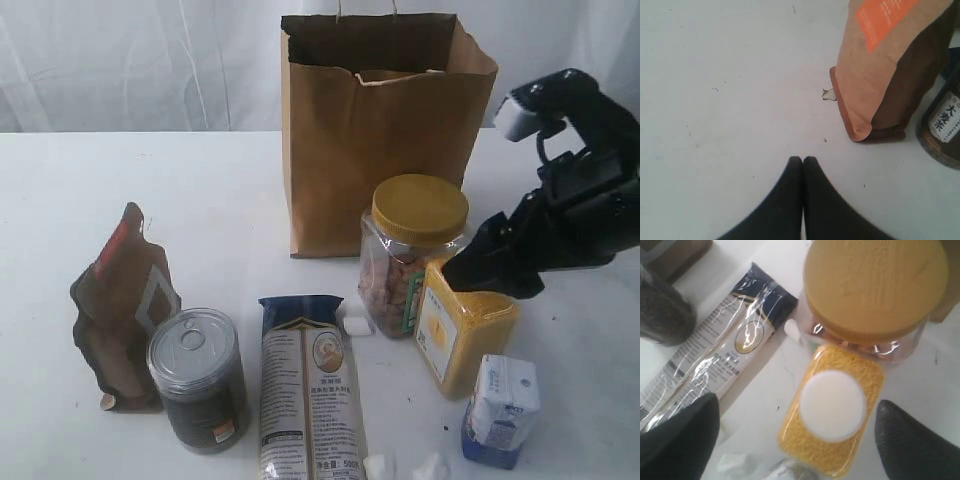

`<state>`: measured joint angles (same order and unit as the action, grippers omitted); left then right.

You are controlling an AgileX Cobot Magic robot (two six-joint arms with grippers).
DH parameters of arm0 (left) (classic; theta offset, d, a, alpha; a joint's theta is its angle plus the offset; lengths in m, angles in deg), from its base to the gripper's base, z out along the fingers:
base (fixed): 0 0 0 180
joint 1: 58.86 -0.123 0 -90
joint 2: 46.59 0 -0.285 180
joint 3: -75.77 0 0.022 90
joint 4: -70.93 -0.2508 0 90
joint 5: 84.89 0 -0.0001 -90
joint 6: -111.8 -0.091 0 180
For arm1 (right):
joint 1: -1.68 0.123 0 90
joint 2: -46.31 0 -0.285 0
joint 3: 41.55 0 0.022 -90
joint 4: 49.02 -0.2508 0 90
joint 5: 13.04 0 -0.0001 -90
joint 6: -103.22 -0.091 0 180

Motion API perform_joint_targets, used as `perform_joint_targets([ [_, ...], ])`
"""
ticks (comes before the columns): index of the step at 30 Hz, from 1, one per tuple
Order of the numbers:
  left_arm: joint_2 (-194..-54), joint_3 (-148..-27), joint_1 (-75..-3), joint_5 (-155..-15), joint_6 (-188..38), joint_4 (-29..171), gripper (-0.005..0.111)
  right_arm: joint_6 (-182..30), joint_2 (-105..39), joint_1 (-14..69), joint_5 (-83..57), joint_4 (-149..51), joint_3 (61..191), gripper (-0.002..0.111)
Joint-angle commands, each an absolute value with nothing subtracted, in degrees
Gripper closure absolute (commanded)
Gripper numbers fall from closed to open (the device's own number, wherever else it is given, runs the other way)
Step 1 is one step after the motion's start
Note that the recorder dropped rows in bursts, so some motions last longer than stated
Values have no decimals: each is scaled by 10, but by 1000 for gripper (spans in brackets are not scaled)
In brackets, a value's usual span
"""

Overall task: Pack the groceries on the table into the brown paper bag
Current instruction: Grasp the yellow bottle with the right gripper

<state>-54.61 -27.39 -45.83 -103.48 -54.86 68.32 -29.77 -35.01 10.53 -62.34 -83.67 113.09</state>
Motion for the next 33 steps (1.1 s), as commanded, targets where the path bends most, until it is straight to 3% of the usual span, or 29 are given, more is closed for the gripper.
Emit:
perform_joint_targets([
  [1, -544, -270, -455, -1039, -547, 687, 107, -326, -394, 125, -559, -830, 1131, 30],
  [13, -544, -270, -455, -1039, -547, 687, 107, -383, -510, 133, -591, -804, 1131, 32],
  [15, -544, -270, -455, -1039, -547, 687, 107, -384, -519, 133, -603, -804, 1131, 44],
  [17, -544, -270, -455, -1039, -547, 687, 107, -405, -519, 133, -604, -804, 1131, 75],
  [20, -544, -270, -455, -1039, -547, 687, 107, -414, -519, 133, -603, -803, 1131, 108],
  [33, -544, -270, -455, -1039, -547, 687, 107, -426, -486, 133, -635, -779, 1153, 108],
])
